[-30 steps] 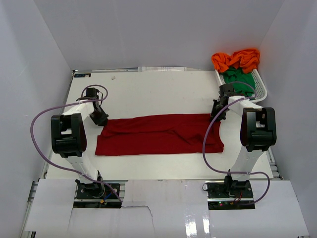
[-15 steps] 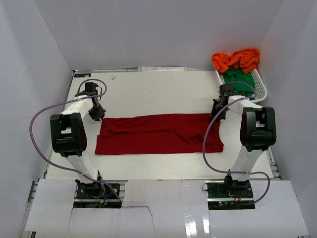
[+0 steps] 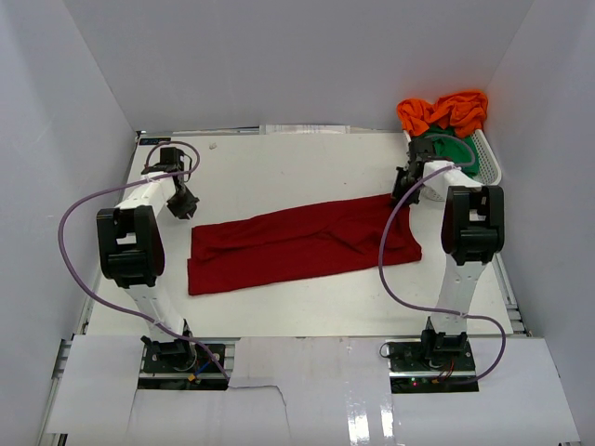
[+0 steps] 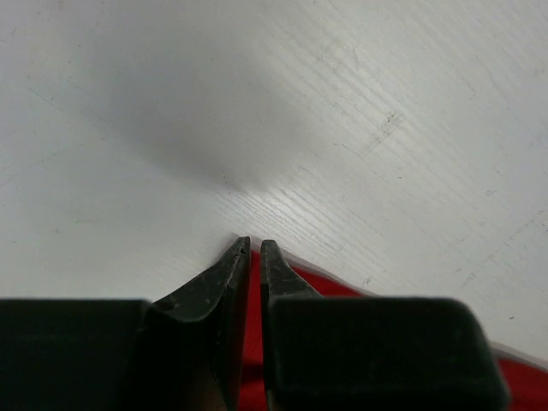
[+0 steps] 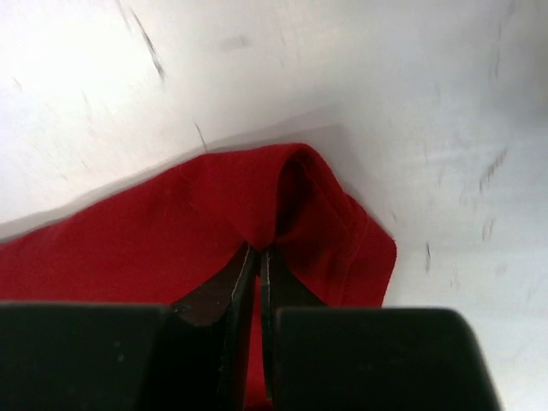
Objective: Fold and stack the t-shirts
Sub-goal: Rotate the tshirt 90 degrees
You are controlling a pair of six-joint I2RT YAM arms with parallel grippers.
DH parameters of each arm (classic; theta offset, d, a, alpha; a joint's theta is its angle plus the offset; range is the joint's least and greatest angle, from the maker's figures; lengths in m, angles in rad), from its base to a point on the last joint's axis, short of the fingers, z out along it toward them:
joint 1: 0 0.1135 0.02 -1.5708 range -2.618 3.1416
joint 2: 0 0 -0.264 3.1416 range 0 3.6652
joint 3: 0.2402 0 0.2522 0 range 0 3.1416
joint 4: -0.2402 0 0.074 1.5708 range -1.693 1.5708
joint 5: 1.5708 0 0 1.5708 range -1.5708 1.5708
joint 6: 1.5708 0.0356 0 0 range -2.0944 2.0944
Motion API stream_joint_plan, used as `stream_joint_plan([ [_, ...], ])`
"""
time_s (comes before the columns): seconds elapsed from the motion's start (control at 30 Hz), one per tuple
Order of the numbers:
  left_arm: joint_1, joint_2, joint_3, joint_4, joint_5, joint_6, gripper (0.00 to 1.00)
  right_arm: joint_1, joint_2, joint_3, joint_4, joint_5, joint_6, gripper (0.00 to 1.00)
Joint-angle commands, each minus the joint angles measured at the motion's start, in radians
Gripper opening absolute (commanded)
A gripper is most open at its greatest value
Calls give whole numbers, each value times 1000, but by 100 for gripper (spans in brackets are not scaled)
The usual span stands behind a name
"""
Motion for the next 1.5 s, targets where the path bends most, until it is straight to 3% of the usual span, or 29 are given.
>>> stream_joint_plan([
  [0.0,3,-51,17,2,0,-15,21,-5,64,125,-10,-27,-3,8],
  [0.23,3,-123,-67,25,12,2,21,-5,253,430,-42,-116,8,8],
  [0.4,-2,-172,-136,40,98,25,19,1,447,704,-46,-312,51,9],
  [0.43,-5,-179,-143,42,107,28,18,1,474,784,-41,-349,57,37],
  [0.47,-14,-197,-149,45,119,34,18,0,501,810,-30,-413,60,46],
  [0.57,-40,-229,-147,54,142,75,20,3,399,700,97,-472,59,63],
  [0.67,-127,-272,-146,91,167,134,26,6,206,451,285,-449,39,64],
  [0.77,-209,-283,-135,134,193,163,34,17,29,257,339,-412,-4,63],
  [0.87,-282,-266,-94,150,200,189,34,23,-162,26,415,-357,-20,62],
  [0.97,-315,-226,-68,172,315,215,34,23,-259,-67,323,-293,-44,61],
  [1.17,-358,-101,-31,190,409,263,34,23,-259,-150,185,-267,-41,42],
  [1.3,-375,-10,26,134,353,261,33,26,-221,-164,157,-250,-32,8],
  [1.47,-376,50,17,109,270,260,32,33,-160,-146,134,-222,-29,8],
])
